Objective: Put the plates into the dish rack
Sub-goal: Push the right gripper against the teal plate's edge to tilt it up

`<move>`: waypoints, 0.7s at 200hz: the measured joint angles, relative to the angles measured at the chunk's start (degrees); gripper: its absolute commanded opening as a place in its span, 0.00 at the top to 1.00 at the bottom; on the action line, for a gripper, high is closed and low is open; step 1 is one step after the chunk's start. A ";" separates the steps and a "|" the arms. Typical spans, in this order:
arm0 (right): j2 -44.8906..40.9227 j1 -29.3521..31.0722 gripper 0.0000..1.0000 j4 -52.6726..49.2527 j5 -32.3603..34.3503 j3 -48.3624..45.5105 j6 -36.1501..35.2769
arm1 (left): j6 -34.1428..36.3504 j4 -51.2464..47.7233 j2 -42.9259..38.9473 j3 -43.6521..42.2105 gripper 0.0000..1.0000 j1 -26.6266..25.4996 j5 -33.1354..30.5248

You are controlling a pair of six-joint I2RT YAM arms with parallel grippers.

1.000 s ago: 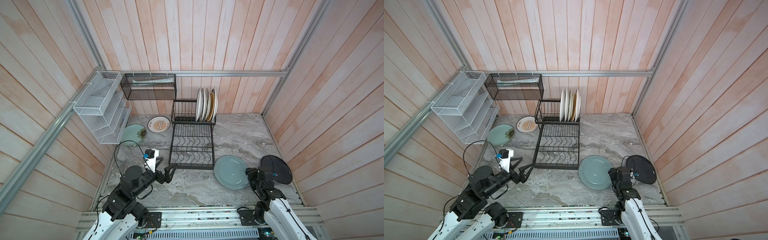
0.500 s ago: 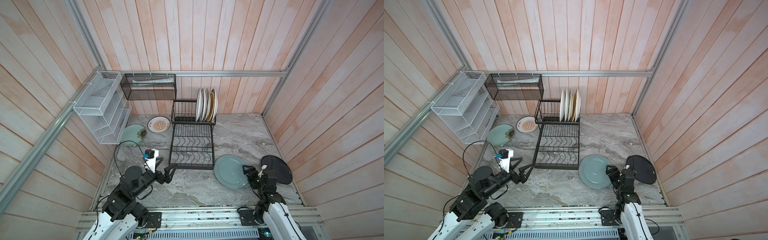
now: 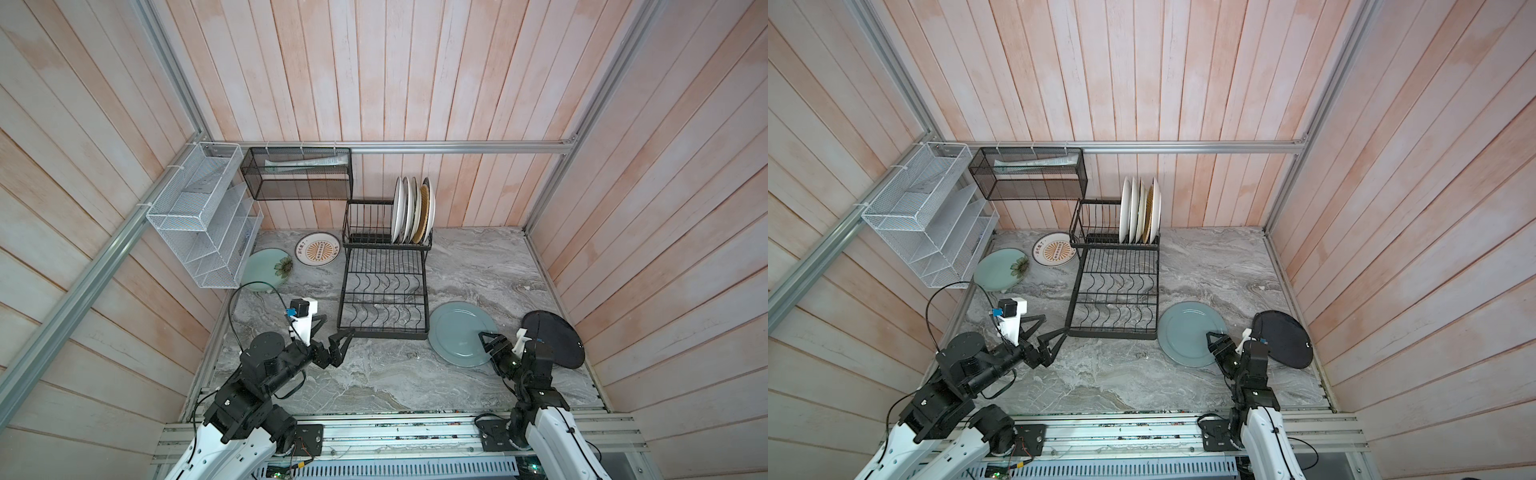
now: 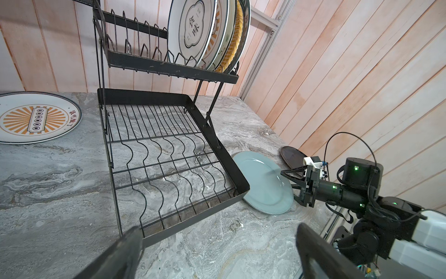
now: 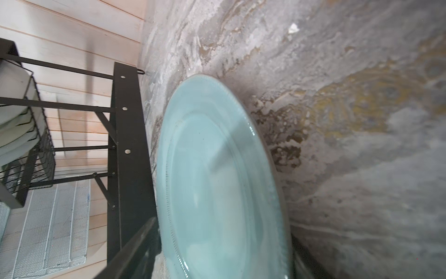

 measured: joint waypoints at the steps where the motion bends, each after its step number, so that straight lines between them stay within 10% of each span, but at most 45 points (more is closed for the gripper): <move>1: -0.04 0.00 0.31 0.15 0.00 0.00 0.02 | 0.00 0.00 0.00 0.00 0.00 0.00 0.00; 140: 0.13 0.00 0.50 7.43 -1.09 0.00 -0.22 | 0.00 -0.04 0.44 0.00 0.00 -0.09 -0.15</move>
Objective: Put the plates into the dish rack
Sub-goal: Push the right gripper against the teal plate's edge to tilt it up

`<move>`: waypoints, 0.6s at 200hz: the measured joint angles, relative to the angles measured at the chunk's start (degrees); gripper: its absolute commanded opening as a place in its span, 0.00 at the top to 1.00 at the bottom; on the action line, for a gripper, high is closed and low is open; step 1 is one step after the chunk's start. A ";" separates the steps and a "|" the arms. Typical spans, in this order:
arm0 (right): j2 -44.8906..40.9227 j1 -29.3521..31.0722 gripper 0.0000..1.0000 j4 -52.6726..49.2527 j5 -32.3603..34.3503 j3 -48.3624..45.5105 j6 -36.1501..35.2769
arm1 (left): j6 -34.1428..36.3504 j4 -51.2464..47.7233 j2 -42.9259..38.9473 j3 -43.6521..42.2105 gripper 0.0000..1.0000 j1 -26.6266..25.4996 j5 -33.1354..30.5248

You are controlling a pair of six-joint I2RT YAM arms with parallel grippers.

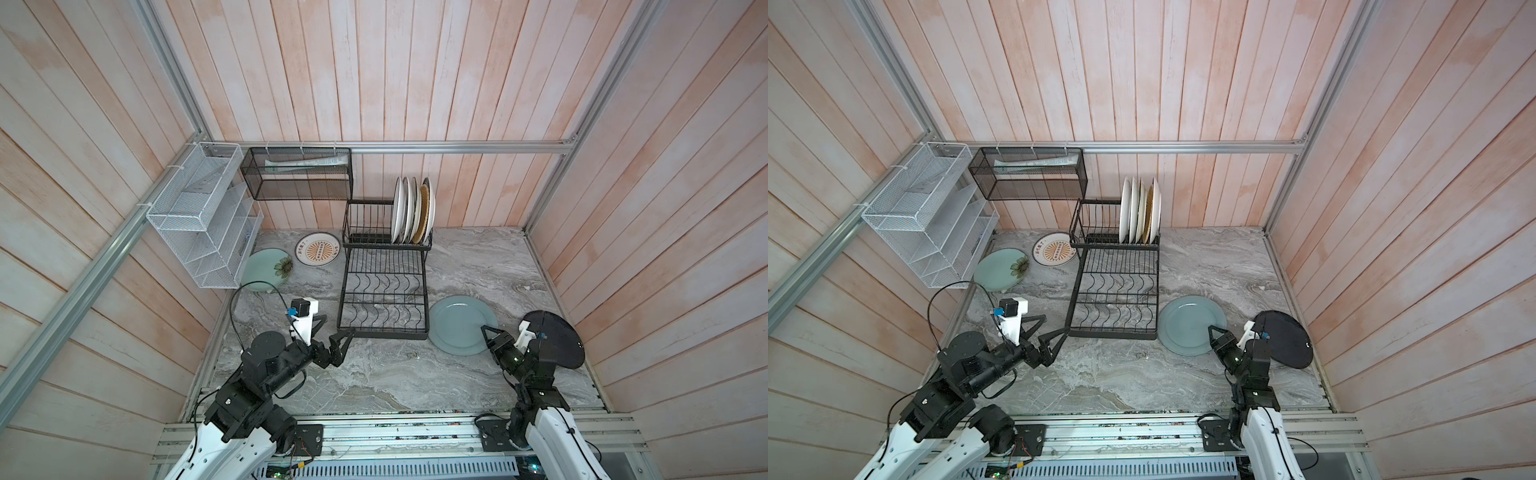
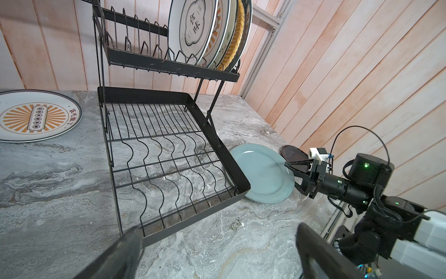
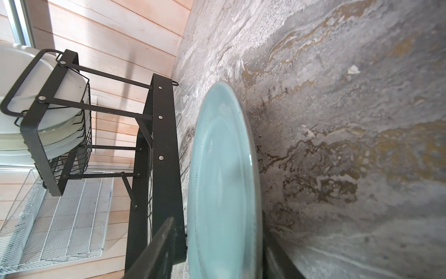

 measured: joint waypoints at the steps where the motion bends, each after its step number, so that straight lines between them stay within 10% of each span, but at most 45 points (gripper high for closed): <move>1: 0.02 0.00 0.50 0.04 -0.07 0.00 -0.07 | 0.00 0.00 0.00 0.00 0.00 0.00 0.00; 120: 2.51 0.07 0.75 1.88 -0.57 0.00 -3.06 | 0.00 -0.17 0.31 0.00 0.00 0.00 0.00</move>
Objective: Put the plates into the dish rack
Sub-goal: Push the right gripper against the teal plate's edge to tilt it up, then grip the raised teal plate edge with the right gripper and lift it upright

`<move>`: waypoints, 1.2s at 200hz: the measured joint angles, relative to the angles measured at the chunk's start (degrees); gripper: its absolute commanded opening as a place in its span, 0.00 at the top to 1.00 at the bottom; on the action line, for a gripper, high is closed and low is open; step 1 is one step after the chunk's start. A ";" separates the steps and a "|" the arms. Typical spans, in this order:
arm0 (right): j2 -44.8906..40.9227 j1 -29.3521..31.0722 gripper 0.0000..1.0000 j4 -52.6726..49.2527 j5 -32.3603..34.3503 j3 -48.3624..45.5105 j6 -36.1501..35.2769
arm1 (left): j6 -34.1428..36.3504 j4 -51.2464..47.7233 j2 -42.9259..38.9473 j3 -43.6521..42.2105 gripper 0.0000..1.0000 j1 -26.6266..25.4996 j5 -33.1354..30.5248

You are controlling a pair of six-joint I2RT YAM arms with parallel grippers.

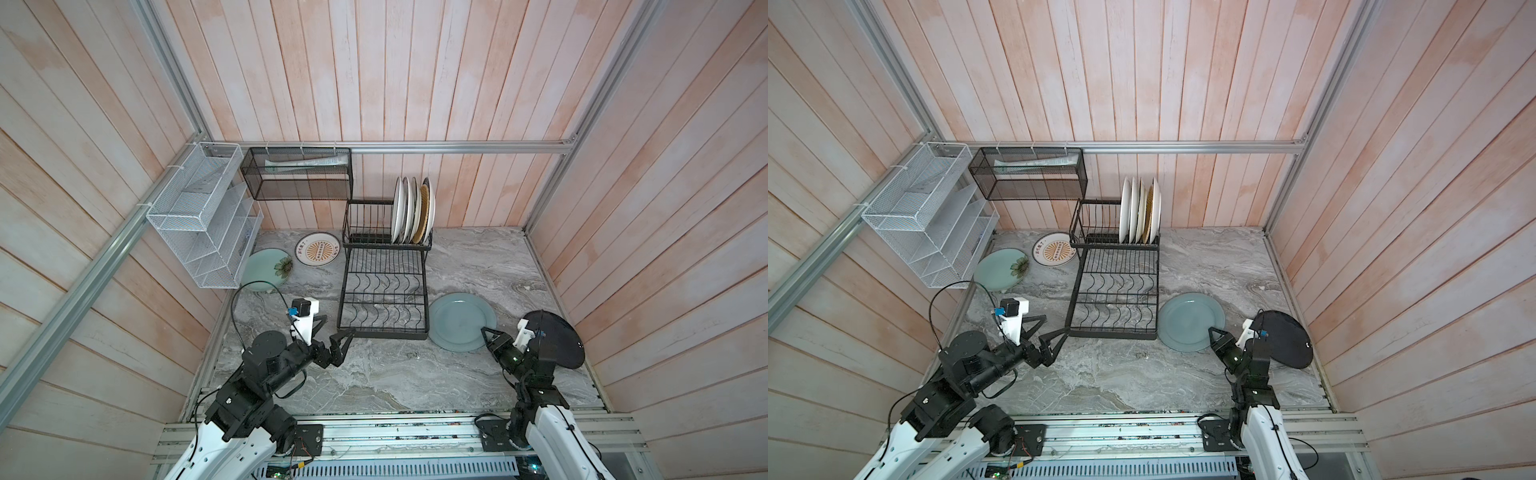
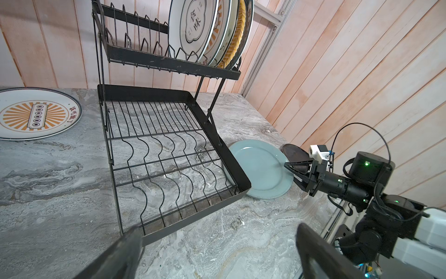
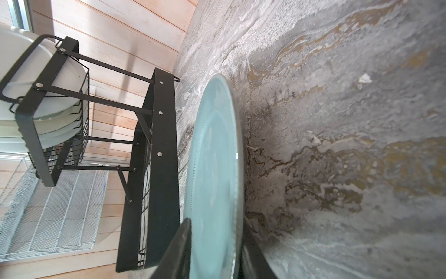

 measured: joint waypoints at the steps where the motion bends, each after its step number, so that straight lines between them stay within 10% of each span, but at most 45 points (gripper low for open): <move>1: 0.04 0.00 0.75 -0.02 0.00 0.00 -0.13 | 0.00 0.00 0.00 0.00 0.00 0.00 0.00; 95: -1.31 0.28 1.00 -1.68 0.37 0.00 -1.97 | 0.00 0.00 0.02 0.00 0.00 0.00 -0.04; 240: 4.68 -7.69 1.00 -10.86 4.87 10.60 -4.46 | -0.02 -0.17 0.42 0.00 0.00 0.00 -1.77</move>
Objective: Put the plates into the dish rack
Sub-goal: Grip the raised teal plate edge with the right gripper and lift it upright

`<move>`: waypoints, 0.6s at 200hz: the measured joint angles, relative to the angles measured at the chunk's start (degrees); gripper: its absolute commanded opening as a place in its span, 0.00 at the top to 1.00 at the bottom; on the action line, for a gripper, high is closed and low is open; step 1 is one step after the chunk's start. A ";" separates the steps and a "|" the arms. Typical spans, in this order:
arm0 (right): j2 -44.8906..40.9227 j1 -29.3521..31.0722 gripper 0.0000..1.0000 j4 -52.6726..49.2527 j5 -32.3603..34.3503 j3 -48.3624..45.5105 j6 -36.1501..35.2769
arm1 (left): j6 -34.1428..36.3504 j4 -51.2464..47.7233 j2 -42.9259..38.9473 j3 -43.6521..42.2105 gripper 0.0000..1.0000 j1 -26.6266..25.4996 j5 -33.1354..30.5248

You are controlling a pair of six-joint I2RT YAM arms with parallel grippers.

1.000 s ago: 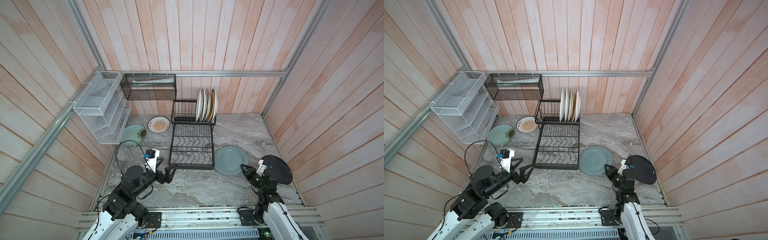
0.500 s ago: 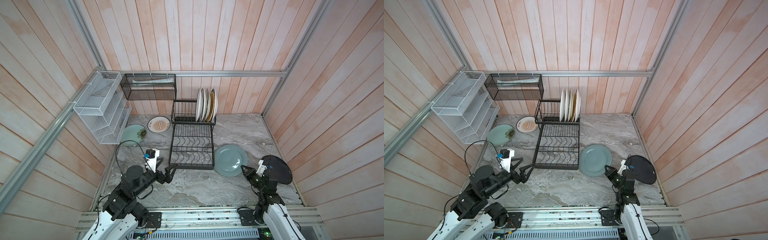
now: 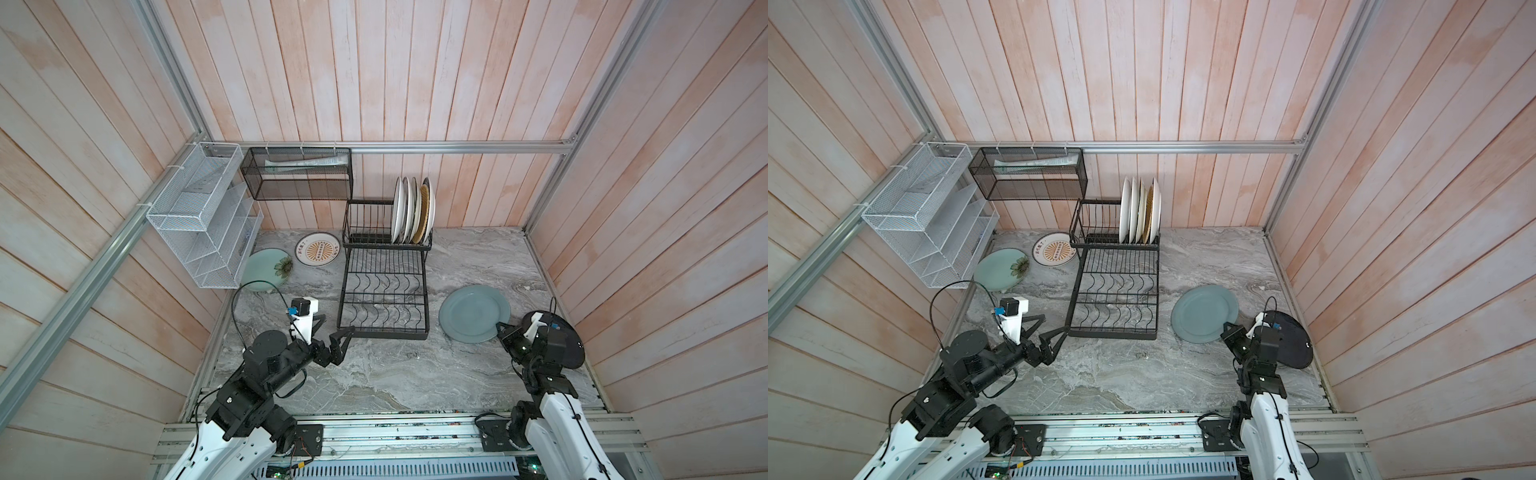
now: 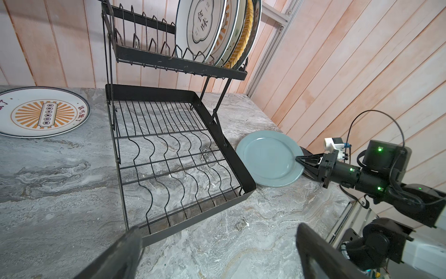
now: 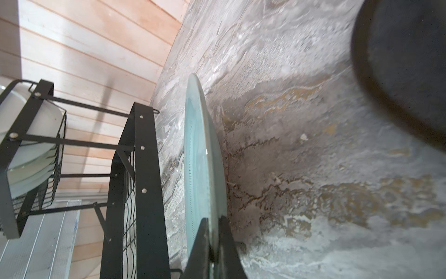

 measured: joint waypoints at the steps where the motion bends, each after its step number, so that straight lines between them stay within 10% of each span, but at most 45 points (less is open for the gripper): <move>1: 0.07 -0.28 1.00 -0.07 -0.02 0.15 -0.02 | 0.00 -0.02 0.02 0.00 0.00 0.00 0.00; 120: 0.66 -7.06 1.00 -4.17 -16.39 9.86 3.19 | 0.00 0.00 0.35 -0.31 0.00 0.00 -1.01</move>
